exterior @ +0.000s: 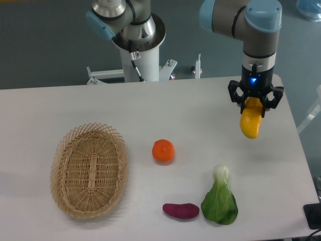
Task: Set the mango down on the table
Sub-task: 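Lower the held yellow mango toward the table with the gripper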
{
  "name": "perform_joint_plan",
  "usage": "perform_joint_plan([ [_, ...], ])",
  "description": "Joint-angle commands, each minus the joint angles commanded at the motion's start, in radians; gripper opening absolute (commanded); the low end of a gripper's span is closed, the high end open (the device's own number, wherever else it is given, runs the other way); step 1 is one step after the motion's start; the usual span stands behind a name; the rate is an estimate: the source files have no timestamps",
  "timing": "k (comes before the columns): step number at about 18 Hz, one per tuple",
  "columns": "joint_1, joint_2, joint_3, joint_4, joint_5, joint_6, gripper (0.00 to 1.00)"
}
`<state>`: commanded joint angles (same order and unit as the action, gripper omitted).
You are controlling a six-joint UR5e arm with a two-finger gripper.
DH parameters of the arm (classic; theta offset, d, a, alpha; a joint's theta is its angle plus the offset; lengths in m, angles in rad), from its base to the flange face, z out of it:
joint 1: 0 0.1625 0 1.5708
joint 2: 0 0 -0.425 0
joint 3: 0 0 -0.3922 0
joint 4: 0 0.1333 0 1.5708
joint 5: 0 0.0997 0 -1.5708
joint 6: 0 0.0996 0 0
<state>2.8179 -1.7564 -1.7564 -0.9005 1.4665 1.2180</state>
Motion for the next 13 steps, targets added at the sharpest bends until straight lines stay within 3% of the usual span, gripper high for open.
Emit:
perform_joint_plan([
  [8,0.002,-0.005,-0.008,0.003,0.002,0.005,0.48],
  [10,0.000,-0.012,-0.029,0.003,0.005,0.061,0.48],
  [13,0.000,-0.034,-0.075,0.063,0.008,0.089,0.48],
])
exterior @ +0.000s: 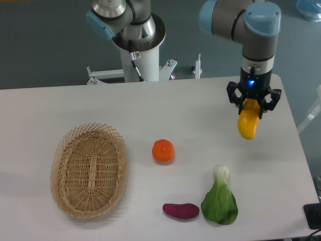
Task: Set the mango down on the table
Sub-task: 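Lower the held yellow mango toward the table with the gripper, then open the gripper to release the mango onto the table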
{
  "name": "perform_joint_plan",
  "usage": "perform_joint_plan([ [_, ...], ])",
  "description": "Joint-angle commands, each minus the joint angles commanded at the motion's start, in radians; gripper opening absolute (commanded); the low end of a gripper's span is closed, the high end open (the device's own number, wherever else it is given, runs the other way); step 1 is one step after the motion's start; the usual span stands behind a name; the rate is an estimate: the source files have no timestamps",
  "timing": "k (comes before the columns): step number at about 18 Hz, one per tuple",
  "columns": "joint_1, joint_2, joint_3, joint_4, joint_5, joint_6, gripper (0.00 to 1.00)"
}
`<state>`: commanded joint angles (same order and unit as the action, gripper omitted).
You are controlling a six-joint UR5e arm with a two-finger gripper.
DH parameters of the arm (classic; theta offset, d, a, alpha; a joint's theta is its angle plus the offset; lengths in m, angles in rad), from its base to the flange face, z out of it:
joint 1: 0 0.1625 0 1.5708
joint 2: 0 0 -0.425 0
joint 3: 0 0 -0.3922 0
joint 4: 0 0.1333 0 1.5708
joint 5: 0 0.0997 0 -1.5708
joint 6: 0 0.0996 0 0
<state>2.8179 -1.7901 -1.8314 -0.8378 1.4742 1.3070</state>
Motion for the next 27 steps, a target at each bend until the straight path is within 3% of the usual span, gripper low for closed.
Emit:
perform_joint_plan([
  [7,-0.008,-0.172,0.017,0.203,0.002,-0.021,0.48],
  [9,-0.009,-0.241,0.070,0.210,0.002,-0.037,0.48],
  [15,-0.028,-0.281,0.080,0.214,0.002,-0.058,0.49],
  [21,-0.037,-0.284,0.066,0.209,0.002,-0.045,0.53],
  [22,-0.037,-0.284,0.066,0.209,0.002,-0.044,0.58],
  [25,-0.037,-0.285,0.072,0.210,0.002,-0.046,0.94],
  [27,-0.037,-0.285,0.073,0.212,0.002,-0.052,1.00],
])
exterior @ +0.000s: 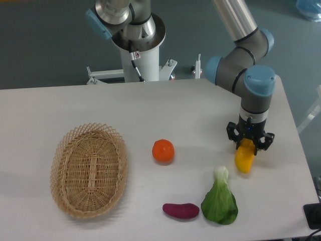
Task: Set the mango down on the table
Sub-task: 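Open the gripper to release the mango onto the table, then raise the open gripper away from the mango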
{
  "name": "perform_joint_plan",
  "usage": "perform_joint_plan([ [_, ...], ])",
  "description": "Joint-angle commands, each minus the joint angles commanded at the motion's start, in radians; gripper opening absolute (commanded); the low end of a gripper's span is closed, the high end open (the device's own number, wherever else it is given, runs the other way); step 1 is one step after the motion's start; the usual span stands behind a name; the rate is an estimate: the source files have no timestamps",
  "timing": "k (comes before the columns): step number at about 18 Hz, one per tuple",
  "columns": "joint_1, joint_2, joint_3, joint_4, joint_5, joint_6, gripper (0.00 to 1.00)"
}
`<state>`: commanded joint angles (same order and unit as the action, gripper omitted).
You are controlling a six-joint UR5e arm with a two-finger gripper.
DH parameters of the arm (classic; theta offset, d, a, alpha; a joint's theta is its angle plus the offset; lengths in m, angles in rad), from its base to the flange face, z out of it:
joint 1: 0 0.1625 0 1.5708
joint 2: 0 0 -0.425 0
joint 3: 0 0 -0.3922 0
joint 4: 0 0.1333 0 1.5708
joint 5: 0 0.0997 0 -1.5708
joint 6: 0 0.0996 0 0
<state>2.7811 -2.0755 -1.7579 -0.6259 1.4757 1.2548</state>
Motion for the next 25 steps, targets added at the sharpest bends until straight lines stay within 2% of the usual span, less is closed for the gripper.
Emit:
perform_joint_plan([
  [6,-0.002,0.014,0.029,-0.006,0.003,0.006,1.00],
  [18,0.006,0.048,0.023,-0.020,0.009,0.011,1.00],
  [23,0.011,0.067,0.017,-0.029,0.043,0.081,1.00],
  [25,0.018,0.083,0.021,-0.064,0.043,0.090,1.00],
])
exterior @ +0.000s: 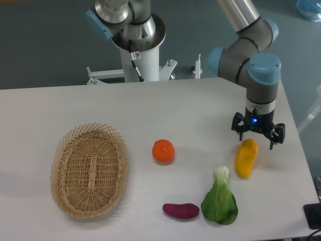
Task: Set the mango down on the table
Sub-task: 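Raise the open gripper away from the mango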
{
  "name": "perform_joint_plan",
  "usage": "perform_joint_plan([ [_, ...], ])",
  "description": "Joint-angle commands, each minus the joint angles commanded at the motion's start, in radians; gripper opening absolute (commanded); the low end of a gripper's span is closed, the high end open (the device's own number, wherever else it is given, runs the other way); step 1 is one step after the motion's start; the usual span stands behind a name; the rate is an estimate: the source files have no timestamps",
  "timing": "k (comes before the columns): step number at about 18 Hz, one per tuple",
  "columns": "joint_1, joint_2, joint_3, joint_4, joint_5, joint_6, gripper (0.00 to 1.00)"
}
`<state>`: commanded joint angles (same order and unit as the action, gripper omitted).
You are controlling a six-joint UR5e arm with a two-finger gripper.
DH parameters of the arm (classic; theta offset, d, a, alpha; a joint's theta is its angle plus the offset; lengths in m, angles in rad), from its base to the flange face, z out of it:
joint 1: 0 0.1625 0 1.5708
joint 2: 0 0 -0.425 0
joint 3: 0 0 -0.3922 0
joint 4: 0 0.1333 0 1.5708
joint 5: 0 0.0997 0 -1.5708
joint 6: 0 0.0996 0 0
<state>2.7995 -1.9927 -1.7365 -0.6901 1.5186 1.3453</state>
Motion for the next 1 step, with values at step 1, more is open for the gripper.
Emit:
perform_joint_plan([
  [1,0.003,0.003,0.003,-0.012,0.000,0.000,1.00],
])
